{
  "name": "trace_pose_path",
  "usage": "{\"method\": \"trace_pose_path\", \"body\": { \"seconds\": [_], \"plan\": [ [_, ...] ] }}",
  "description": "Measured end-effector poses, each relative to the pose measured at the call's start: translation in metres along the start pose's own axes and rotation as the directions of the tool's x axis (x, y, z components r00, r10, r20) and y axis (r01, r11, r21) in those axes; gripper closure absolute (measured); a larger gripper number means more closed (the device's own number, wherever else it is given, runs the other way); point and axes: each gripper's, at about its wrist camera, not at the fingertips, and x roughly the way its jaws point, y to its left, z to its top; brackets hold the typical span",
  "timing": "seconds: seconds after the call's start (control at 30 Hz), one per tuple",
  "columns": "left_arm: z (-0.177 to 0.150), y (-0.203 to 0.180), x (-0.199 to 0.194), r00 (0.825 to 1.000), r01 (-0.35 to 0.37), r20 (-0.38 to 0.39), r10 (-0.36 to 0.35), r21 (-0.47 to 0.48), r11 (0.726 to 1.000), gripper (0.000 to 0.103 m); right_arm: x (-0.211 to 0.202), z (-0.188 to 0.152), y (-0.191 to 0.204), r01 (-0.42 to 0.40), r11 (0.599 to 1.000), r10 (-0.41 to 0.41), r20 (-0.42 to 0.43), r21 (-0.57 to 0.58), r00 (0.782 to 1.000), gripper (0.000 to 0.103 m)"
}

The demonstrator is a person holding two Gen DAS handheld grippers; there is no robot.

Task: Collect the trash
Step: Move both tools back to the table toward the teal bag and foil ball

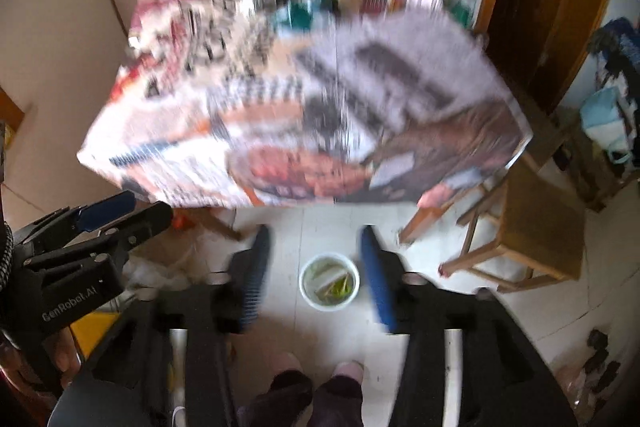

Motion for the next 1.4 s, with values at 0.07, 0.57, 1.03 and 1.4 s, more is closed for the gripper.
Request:
{"method": "trace_pose_path", "body": {
  "seconds": [0.07,0.57,1.03,1.4],
  "plan": [
    [0.010,0.000,-0.026,0.999,0.002,0.045,-0.003,0.016,1.000,0.039,-0.029,0.007,0.007,0.016,1.000,-0.017,0.064,0.014,0.998,0.037],
    [0.042,-0.002,-0.161,0.946,0.034,0.315,-0.073,0.125,0.992,0.002,-0.139,0.035,0.052,0.120,0.993,-0.118,0.338,0.014,0.934,0.014],
    [0.086,0.002,-0.133,0.937,-0.041,0.348,0.004,0.098,0.994,0.002,-0.122,0.074,0.033,0.097,0.995,-0.102,0.379,0.033,0.920,0.006],
    [0.173,-0.020,-0.080,0.923,-0.104,0.372,0.099,-0.007,0.995,0.002,-0.086,0.168,-0.024,0.044,0.998,-0.024,0.372,-0.044,0.928,0.006]
  ]
}}
